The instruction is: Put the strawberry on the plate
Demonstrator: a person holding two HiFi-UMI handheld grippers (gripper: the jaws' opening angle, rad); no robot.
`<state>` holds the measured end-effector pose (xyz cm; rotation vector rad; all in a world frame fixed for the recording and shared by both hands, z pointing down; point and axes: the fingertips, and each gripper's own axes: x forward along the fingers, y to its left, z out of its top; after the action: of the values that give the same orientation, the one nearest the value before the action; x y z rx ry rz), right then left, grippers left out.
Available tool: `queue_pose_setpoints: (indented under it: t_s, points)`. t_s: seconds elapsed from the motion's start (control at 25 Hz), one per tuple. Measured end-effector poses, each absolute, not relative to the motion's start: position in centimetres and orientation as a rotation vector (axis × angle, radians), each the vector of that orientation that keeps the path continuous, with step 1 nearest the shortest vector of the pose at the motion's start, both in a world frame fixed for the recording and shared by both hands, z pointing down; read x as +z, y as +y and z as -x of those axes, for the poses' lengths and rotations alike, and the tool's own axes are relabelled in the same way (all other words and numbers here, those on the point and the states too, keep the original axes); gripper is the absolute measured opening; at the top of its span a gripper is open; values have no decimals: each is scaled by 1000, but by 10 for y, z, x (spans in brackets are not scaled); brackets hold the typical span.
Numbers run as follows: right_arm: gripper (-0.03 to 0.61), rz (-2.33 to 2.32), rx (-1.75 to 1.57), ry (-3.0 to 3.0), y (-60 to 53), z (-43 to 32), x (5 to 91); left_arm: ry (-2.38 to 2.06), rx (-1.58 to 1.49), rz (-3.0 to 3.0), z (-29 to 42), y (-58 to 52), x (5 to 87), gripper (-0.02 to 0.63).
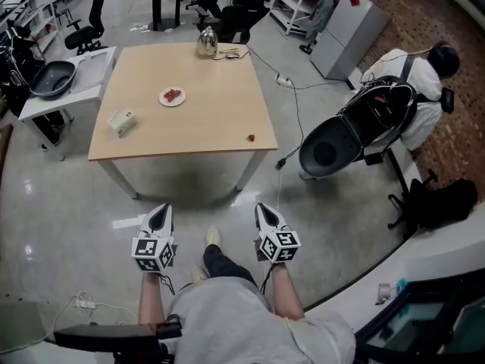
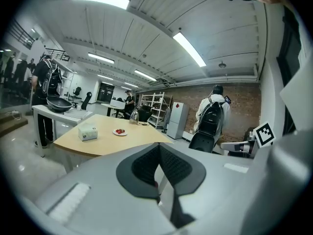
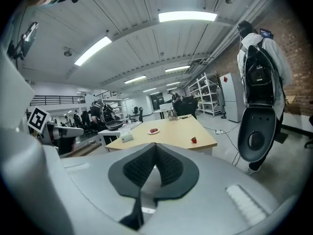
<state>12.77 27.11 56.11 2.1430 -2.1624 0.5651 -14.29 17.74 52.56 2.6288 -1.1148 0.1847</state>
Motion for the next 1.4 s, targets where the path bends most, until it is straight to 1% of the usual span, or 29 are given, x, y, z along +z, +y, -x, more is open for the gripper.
queue_pose_setpoints:
  t_s: [0.72,1.28,1.4]
  points:
    - [6,-2081,570,-2119,112,-209,593,-1174,269,-2578,87,41,536,20]
    - [6,-2040,491,-2019,30,-281,638,-1190,359,-2556,47,-8,553,20]
    - [31,-1988,478,-1976,14,-292,655,-1189,374,-2550,42,-13,554,20]
